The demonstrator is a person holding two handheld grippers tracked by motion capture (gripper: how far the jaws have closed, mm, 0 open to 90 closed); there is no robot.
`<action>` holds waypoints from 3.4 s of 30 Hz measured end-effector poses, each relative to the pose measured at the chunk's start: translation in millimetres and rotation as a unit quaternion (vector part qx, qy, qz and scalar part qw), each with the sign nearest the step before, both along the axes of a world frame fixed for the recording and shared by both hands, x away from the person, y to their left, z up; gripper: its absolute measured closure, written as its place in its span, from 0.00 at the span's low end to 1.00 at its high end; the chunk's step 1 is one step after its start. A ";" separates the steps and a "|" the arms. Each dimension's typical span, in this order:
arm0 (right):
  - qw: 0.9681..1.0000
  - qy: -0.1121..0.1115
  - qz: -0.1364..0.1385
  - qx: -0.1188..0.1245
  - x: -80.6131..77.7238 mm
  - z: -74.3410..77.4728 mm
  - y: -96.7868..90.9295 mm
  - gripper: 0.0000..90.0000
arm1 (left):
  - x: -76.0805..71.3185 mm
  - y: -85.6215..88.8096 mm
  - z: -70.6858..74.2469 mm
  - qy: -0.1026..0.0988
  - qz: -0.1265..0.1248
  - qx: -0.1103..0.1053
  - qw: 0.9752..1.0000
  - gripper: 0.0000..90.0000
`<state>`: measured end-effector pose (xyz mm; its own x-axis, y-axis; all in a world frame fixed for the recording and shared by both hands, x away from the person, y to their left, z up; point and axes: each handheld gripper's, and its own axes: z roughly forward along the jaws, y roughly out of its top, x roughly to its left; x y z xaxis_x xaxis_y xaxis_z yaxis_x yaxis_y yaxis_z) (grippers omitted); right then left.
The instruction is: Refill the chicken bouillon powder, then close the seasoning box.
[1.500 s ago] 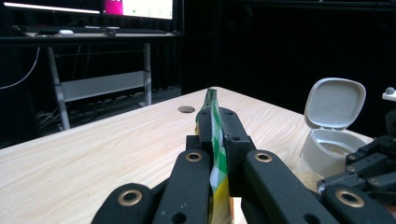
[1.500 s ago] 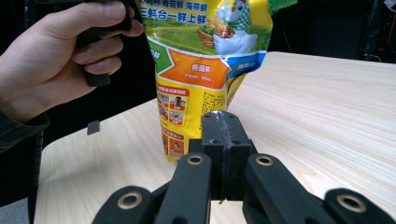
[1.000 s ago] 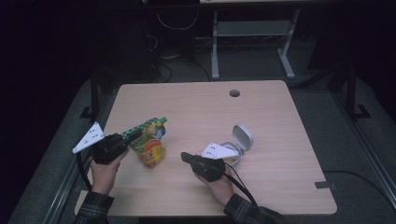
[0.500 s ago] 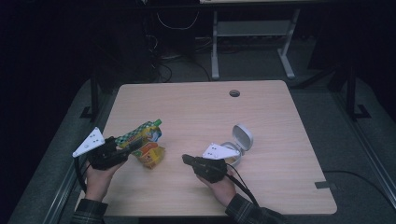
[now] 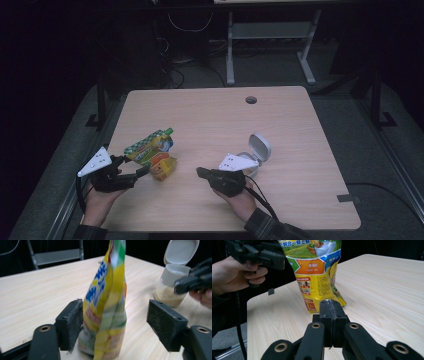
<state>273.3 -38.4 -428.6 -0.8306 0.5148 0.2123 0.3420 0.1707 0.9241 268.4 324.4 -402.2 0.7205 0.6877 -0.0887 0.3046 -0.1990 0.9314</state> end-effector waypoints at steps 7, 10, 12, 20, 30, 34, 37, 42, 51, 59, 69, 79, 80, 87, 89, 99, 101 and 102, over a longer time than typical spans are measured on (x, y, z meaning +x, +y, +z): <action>1.000 -0.005 0.007 -0.002 -2.0 12.6 -13.2 0.99 | -6.5 0.8 -13.5 0.019 0.000 0.015 1.000 0.27; 1.000 -0.001 0.016 -0.005 -2.9 17.2 -20.8 0.99 | -9.2 1.6 -18.2 0.030 0.000 0.019 0.999 0.27; 1.000 -0.005 0.016 -0.009 -4.9 20.0 -25.2 0.99 | -10.2 2.2 -21.2 0.035 -0.001 0.020 0.999 0.26; 1.000 -0.012 0.005 -0.017 -6.6 29.6 -48.3 0.99 | -13.2 4.0 -29.7 0.052 -0.003 0.037 0.998 0.25; 0.999 -0.017 -0.024 -0.021 -7.8 32.3 -99.8 0.99 | -12.9 4.2 -39.5 0.064 -0.004 0.050 0.997 0.24; 0.999 -0.020 -0.038 -0.027 -12.3 32.8 -119.8 0.99 | -11.6 2.6 -41.3 0.069 -0.005 0.059 0.996 0.23; 0.998 -0.020 -0.049 -0.033 -14.2 31.2 -134.2 0.99 | -11.1 1.1 -42.9 0.076 -0.005 0.061 0.995 0.20; 0.997 -0.017 -0.062 -0.032 -14.9 29.6 -157.0 0.99 | -11.0 1.1 -42.8 0.077 0.000 0.063 0.995 0.18; 0.991 -0.026 -0.128 -0.028 -4.8 23.1 -194.7 0.99 | -8.7 -0.2 -45.9 0.087 -0.005 0.062 0.994 0.18; 0.989 -0.033 -0.145 -0.017 13.3 25.4 -188.9 0.99 | -7.5 0.1 -45.9 0.086 -0.003 0.065 0.994 0.18; 0.991 -0.041 -0.126 -0.014 15.1 26.3 -175.8 0.99 | -6.7 -1.2 -47.2 0.087 -0.008 0.065 0.994 0.18; 0.994 -0.043 -0.099 -0.006 10.6 25.8 -170.3 0.99 | -6.5 -1.9 -45.4 0.086 -0.006 0.063 0.994 0.18; 0.994 -0.043 -0.100 -0.007 10.1 25.6 -170.0 0.99 | -6.5 -2.2 -45.0 0.084 -0.006 0.063 0.994 0.18; 0.993 -0.038 -0.115 -0.006 8.6 23.0 -180.9 0.98 | -6.0 -2.9 -45.1 0.087 -0.007 0.063 0.994 0.18; 0.992 -0.033 -0.124 -0.007 8.6 20.8 -185.5 0.97 | -5.8 -2.7 -45.5 0.088 -0.008 0.065 0.994 0.18; 0.983 -0.011 -0.176 -0.051 4.0 7.5 -202.6 0.70 | -8.1 -1.0 -47.3 0.091 -0.010 0.067 0.994 0.18; 0.981 -0.010 -0.183 -0.065 3.2 5.0 -202.7 0.63 | -8.7 -1.8 -47.4 0.093 -0.010 0.066 0.993 0.18; 0.980 -0.012 -0.185 -0.068 2.4 3.9 -203.0 0.61 | -8.8 -2.0 -47.2 0.093 -0.010 0.068 0.993 0.18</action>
